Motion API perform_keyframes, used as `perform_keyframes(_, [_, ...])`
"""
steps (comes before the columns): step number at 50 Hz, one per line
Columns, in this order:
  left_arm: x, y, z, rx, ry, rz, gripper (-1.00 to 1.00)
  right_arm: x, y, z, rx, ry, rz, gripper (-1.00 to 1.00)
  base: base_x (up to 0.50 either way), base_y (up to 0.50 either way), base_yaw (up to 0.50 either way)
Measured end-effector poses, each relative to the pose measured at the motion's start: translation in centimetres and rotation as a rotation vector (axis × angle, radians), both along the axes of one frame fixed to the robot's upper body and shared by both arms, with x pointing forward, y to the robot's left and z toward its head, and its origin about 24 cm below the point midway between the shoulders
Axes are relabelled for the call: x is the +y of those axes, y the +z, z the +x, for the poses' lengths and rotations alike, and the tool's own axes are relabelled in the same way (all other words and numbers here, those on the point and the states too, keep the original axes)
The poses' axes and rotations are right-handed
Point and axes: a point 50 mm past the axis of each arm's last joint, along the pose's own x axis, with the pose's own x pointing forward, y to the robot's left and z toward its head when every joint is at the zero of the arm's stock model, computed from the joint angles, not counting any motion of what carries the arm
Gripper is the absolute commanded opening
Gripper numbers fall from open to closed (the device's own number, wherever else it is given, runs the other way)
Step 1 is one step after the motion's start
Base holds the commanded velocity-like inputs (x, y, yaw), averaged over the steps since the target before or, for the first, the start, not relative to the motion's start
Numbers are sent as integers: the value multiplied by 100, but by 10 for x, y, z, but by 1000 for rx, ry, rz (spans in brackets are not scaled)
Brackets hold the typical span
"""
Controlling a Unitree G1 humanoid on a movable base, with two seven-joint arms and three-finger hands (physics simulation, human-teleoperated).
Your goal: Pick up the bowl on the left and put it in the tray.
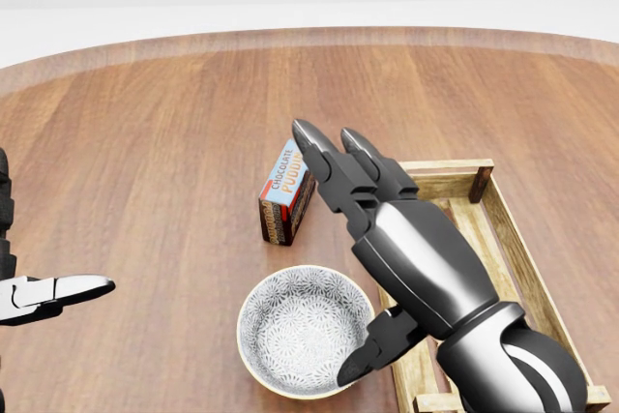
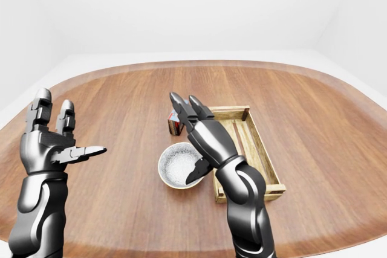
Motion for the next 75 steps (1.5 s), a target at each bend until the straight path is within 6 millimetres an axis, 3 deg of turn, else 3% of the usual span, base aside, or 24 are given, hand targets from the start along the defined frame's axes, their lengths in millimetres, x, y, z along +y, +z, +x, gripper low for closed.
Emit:
perform_keyframes(44, [2, 0, 1, 0, 6, -1, 100, 8, -62, 5, 280, -63, -222, 100, 0, 0, 0])
perform_keyframes(75, [2, -1, 2, 7, 11, 2, 100, 8, -96, 13, 382, -81, -195, 100, 0, 0, 0])
